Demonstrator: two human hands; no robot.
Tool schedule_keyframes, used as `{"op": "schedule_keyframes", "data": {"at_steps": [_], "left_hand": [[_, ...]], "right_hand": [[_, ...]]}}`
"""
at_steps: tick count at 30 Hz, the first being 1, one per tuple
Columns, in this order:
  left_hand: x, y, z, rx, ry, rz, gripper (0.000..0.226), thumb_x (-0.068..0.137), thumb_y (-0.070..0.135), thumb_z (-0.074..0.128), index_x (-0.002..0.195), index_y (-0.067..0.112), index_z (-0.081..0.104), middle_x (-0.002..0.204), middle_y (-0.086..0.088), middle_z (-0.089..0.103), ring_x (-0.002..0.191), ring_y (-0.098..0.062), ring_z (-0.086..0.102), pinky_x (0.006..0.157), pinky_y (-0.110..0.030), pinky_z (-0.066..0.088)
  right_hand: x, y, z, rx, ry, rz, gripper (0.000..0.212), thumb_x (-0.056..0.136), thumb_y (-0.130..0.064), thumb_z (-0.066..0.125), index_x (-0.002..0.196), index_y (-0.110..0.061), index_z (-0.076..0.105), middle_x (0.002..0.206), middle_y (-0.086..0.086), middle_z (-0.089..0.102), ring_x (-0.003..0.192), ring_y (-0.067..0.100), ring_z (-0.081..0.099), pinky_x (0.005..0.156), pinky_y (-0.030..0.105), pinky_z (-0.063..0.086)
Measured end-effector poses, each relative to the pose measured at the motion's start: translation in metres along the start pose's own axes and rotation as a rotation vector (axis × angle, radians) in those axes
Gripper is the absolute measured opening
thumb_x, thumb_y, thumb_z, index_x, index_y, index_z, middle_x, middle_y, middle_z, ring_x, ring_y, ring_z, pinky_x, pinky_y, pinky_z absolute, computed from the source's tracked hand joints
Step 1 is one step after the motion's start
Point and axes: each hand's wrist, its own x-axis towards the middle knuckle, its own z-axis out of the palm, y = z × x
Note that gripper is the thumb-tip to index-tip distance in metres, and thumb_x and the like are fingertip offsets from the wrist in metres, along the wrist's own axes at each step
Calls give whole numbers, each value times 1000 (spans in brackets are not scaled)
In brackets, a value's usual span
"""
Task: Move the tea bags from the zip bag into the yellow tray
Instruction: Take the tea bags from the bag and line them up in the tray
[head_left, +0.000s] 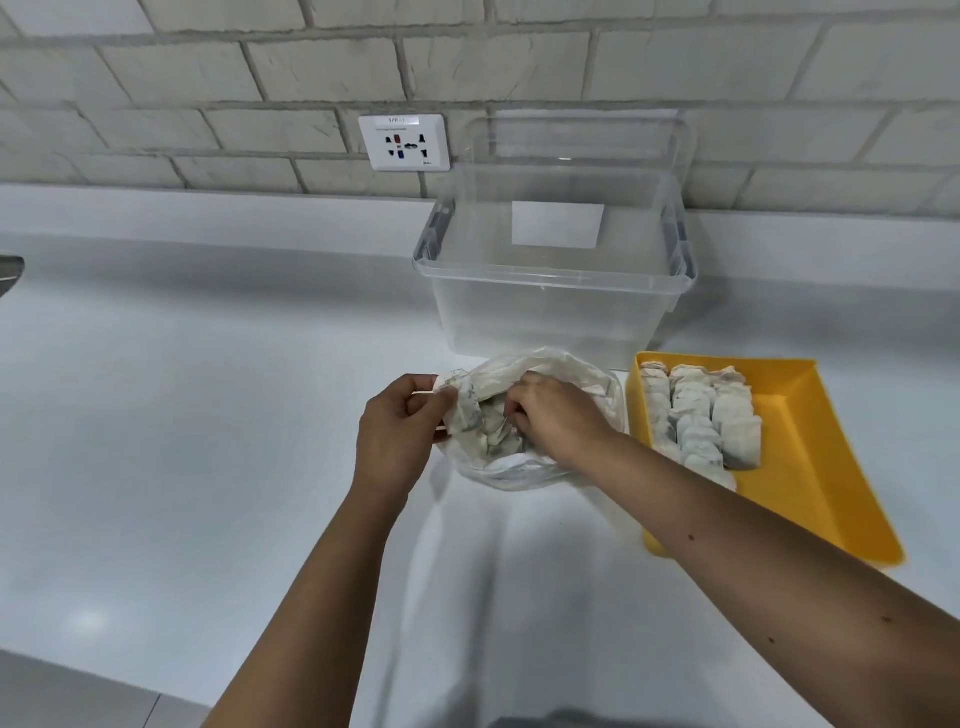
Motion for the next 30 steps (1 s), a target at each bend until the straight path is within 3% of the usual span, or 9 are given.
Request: {"op": "schedule_keyframes", "data": {"at_steps": [4, 7, 10, 14, 17, 21, 23, 26, 30], "left_hand": [[-2, 1, 0, -4, 1, -1, 5, 93, 15, 66, 93, 13, 70, 78, -15, 74, 79, -26, 72, 73, -35, 60], [-1, 4, 2, 53, -39, 10, 8, 94, 19, 65, 94, 15, 72, 82, -18, 74, 83, -33, 71, 74, -35, 60], [-4, 14, 11, 126, -160, 16, 11, 93, 20, 66, 92, 12, 74, 83, -20, 72, 75, -23, 68, 68, -28, 59], [-14, 27, 28, 140, -349, -39, 15, 93, 20, 68, 91, 7, 75, 81, -12, 72, 73, -17, 68, 72, -32, 62], [-20, 32, 35, 106, -425, -71, 21, 95, 22, 66, 98, 4, 74, 79, -5, 72, 70, -12, 66, 74, -31, 60], [-26, 33, 36, 34, -458, -131, 22, 97, 23, 62, 103, 5, 74, 59, 14, 61, 56, -5, 59, 82, -39, 61], [-29, 33, 35, -15, -507, -167, 23, 96, 26, 64, 105, 8, 75, 64, 13, 63, 60, -6, 61, 84, -40, 61], [-31, 33, 34, -13, -602, -170, 23, 91, 24, 70, 110, 12, 73, 91, 1, 76, 83, -10, 72, 85, -35, 60], [-30, 28, 37, -26, -499, -156, 21, 88, 4, 71, 109, 2, 70, 97, -15, 76, 82, -15, 72, 75, -26, 60]], "right_hand": [[-18, 1, -26, 26, 15, -102, 10, 95, -20, 48, 97, -16, 58, 104, 1, 59, 93, 23, 58, 76, 39, 50], [-36, -2, -57, -4, -39, -151, 5, 92, -20, 46, 89, -20, 50, 95, -1, 61, 87, 21, 56, 73, 36, 46], [-49, -8, -90, -58, -175, -173, 6, 95, -22, 47, 96, -21, 53, 86, -7, 60, 82, 17, 55, 68, 33, 43], [-51, -12, -115, -76, -337, -196, 8, 96, -23, 52, 99, -24, 59, 77, -18, 55, 78, 3, 52, 71, 27, 43], [-48, -8, -119, -10, -299, -175, 6, 95, -26, 58, 100, -23, 62, 79, -18, 59, 76, 0, 54, 69, 23, 44], [-46, -3, -113, 115, -226, -123, 10, 93, -29, 63, 101, -25, 59, 79, -11, 62, 74, 3, 57, 66, 25, 45], [-46, -3, -108, 106, -201, -120, 12, 93, -31, 62, 101, -25, 58, 78, -10, 61, 72, 4, 56, 65, 26, 45], [-46, -1, -104, 113, -174, -112, 14, 92, -34, 62, 102, -24, 57, 79, -9, 59, 74, 9, 56, 66, 28, 46], [-46, 2, -100, 340, -149, -63, 16, 88, -32, 69, 96, -20, 61, 78, -3, 68, 72, 14, 64, 68, 27, 49]]}}
